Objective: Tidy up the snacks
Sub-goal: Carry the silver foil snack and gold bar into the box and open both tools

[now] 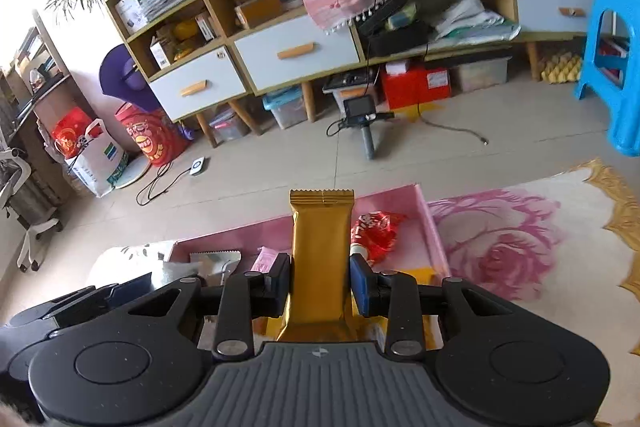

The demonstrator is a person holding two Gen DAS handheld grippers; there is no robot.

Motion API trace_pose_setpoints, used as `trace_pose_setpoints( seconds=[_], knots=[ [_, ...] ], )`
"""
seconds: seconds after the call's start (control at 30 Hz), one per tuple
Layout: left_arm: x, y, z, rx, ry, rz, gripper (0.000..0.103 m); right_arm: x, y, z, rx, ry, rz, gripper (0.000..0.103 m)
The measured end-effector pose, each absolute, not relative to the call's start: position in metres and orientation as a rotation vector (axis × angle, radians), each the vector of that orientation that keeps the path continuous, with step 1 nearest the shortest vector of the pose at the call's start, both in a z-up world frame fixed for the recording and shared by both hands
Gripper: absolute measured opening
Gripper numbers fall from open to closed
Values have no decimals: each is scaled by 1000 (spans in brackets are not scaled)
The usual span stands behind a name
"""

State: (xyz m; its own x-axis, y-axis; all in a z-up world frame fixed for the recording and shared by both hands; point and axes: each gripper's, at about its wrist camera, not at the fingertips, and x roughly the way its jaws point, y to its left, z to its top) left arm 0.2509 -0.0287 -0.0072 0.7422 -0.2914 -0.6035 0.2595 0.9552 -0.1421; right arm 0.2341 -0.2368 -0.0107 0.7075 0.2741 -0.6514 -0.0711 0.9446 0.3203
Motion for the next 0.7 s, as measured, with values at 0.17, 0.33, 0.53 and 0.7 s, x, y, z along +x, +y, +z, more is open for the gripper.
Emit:
trace_pose_setpoints(
  seconds=[0.17, 0.33, 0.53, 0.7],
  knots=[
    [260, -32, -10, -38, 670, -333, 37, 243, -230, -19, 282, 793, 204, 23],
    [263, -34, -10, -27, 675, -352, 45, 241, -231, -18, 304, 789, 195, 32],
    [253, -27, -6, -58, 669, -342, 59, 235, -237, -12, 329, 791, 170, 39],
    [233, -23, 3, -51, 666, -349, 68, 221, -242, -4, 321, 791, 154, 48]
  ],
)
